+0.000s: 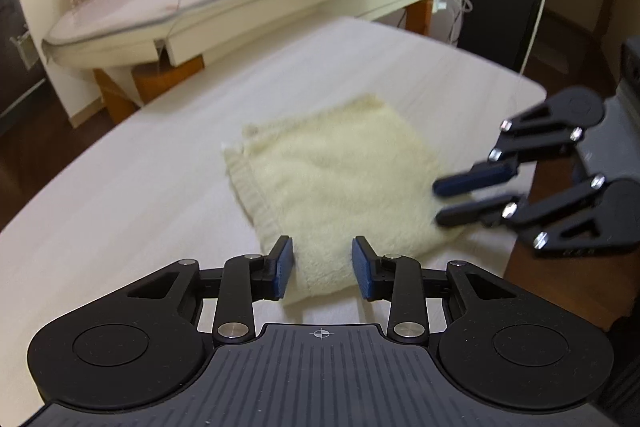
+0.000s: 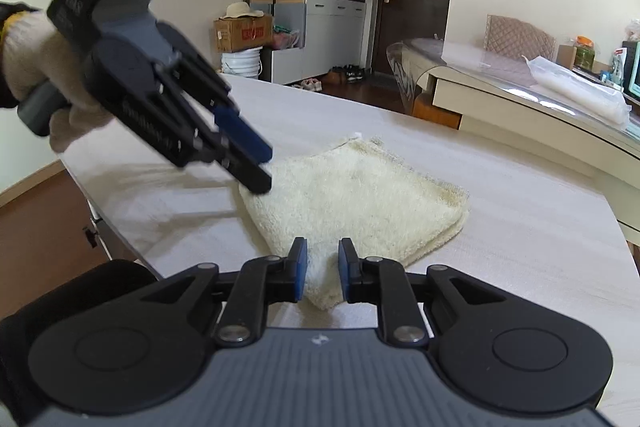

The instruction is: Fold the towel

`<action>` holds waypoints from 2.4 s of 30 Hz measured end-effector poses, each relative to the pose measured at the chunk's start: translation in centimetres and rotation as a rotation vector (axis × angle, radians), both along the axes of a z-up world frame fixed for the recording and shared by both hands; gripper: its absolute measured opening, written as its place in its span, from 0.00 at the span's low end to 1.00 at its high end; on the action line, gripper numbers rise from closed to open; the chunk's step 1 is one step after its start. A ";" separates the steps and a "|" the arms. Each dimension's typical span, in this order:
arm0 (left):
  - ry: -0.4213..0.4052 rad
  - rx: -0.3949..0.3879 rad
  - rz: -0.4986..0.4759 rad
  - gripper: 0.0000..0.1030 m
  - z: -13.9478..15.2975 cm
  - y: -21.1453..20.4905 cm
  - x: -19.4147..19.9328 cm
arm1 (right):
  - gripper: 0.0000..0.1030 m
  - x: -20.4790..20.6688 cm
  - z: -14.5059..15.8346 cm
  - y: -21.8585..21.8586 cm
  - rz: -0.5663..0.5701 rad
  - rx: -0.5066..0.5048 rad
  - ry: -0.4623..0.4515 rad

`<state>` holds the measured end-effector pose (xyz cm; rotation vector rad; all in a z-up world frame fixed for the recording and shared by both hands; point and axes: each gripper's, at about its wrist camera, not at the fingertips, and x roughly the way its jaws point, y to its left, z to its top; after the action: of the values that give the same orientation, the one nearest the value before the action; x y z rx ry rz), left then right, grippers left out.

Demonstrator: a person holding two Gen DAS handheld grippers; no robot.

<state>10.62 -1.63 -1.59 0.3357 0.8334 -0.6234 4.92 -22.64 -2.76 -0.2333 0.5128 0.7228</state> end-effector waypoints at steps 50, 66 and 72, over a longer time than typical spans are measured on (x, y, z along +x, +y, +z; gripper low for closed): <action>-0.060 -0.045 0.134 0.43 -0.6 1.6 -0.1 | 0.26 3.0 1.1 -0.5 -0.011 -0.006 -0.011; -0.057 -0.025 0.130 0.44 -0.5 1.7 -0.4 | 0.29 4.0 -0.1 0.1 0.006 -0.033 0.040; -0.064 -0.015 0.158 0.46 -0.3 1.9 -1.0 | 0.30 4.2 0.1 -0.1 0.000 -0.006 0.047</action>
<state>9.64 0.27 -1.90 0.2721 0.7855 -0.4692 9.08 -22.73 -2.66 -0.2227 0.5599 0.7283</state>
